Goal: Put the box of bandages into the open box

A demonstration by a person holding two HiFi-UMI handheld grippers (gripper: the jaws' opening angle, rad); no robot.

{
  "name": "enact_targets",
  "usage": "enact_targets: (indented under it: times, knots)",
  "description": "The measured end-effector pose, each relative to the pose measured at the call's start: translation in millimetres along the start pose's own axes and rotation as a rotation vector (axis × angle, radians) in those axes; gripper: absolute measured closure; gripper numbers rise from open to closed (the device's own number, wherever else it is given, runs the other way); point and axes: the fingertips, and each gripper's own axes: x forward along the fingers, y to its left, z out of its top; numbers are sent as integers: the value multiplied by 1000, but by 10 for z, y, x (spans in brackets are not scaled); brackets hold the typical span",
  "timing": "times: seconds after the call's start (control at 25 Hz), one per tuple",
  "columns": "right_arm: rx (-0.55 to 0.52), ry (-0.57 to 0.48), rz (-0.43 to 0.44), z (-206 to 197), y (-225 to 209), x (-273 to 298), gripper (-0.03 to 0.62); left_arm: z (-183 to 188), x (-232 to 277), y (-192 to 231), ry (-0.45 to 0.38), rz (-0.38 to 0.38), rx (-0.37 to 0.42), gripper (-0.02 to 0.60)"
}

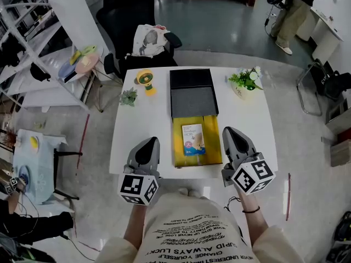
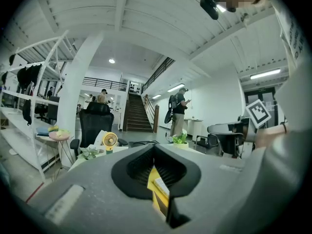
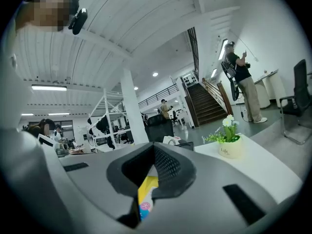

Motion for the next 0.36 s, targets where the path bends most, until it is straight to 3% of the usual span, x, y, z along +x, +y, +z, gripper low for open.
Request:
enact_targets:
  times: [0.36]
  knots:
    - [-4,-1,-1,18,-12,-10,591,10,-33,42,6,18,-11,559]
